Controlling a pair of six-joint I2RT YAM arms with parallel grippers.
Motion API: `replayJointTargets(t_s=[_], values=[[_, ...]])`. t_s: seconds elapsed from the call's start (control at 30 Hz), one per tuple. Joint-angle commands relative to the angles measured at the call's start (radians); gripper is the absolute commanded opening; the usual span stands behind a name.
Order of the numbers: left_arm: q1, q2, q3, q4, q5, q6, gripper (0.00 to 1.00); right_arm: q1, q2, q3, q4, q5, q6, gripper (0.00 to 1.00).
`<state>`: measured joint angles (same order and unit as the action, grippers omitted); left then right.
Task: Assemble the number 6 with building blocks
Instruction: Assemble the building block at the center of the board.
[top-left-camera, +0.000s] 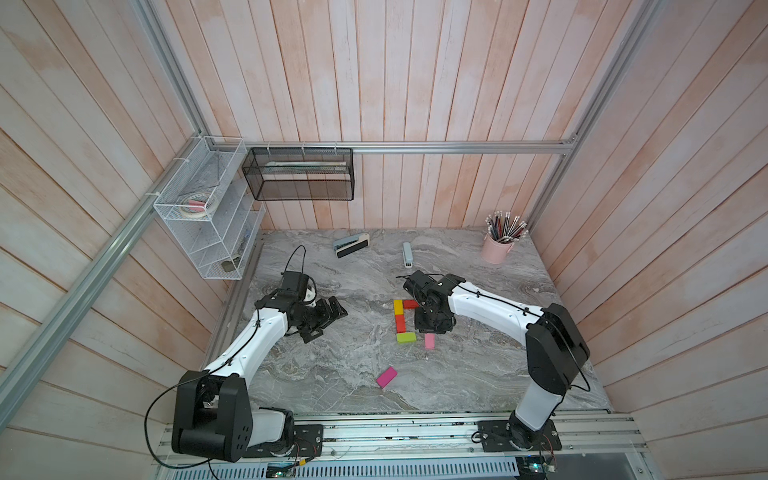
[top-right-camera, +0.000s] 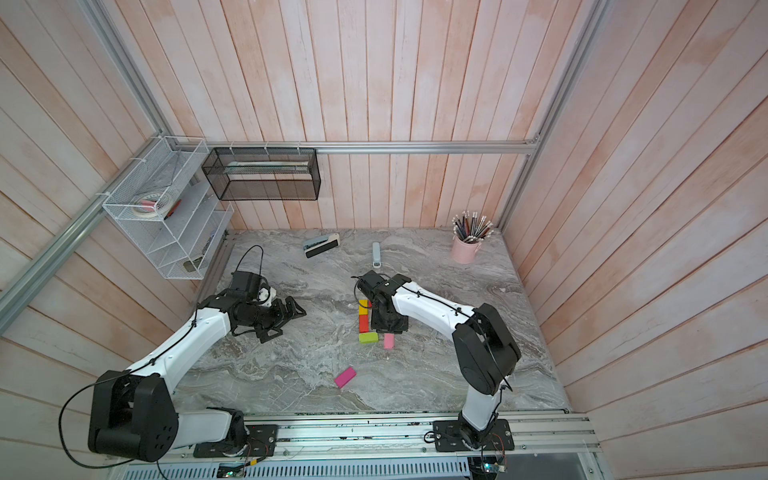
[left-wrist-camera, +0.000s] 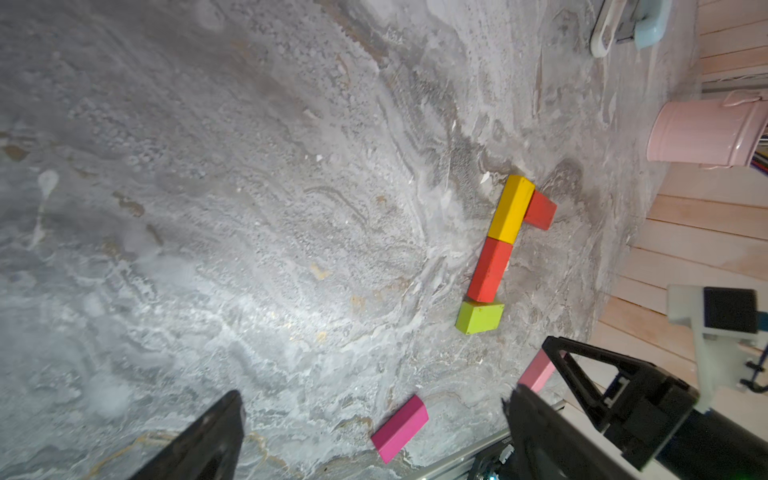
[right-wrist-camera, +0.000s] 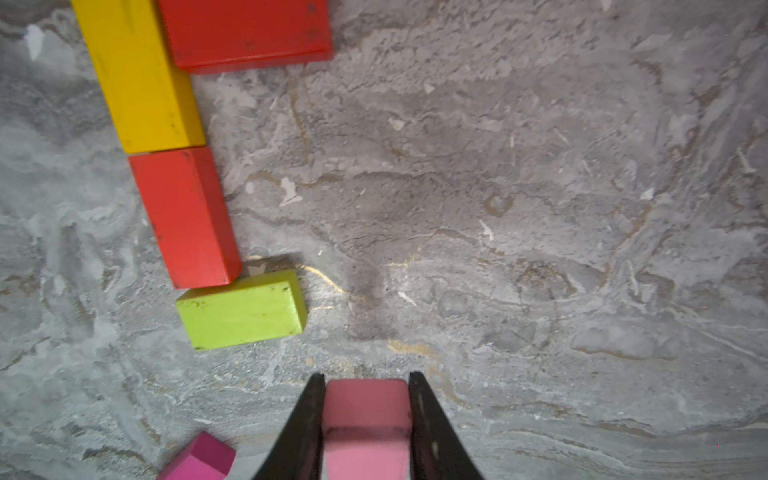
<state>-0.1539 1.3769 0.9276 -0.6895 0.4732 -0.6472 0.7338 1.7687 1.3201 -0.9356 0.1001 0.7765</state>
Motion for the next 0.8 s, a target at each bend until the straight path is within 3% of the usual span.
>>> replayJointTargets(t_s=[0.0,0.37,0.77], values=[[-0.023,0.070,0.062,0.080,0.027,-0.067,1.00,-0.033,-0.009,-0.011,0.009,0.028,-0.070,0.26],[-0.061,0.256,0.176,0.200,0.050,-0.229,1.00,-0.082,0.064,-0.015,0.102,-0.020,-0.249,0.26],[-0.064,0.331,0.234,0.169,0.040,-0.174,1.00,-0.118,0.120,-0.047,0.225,-0.059,-0.274,0.27]])
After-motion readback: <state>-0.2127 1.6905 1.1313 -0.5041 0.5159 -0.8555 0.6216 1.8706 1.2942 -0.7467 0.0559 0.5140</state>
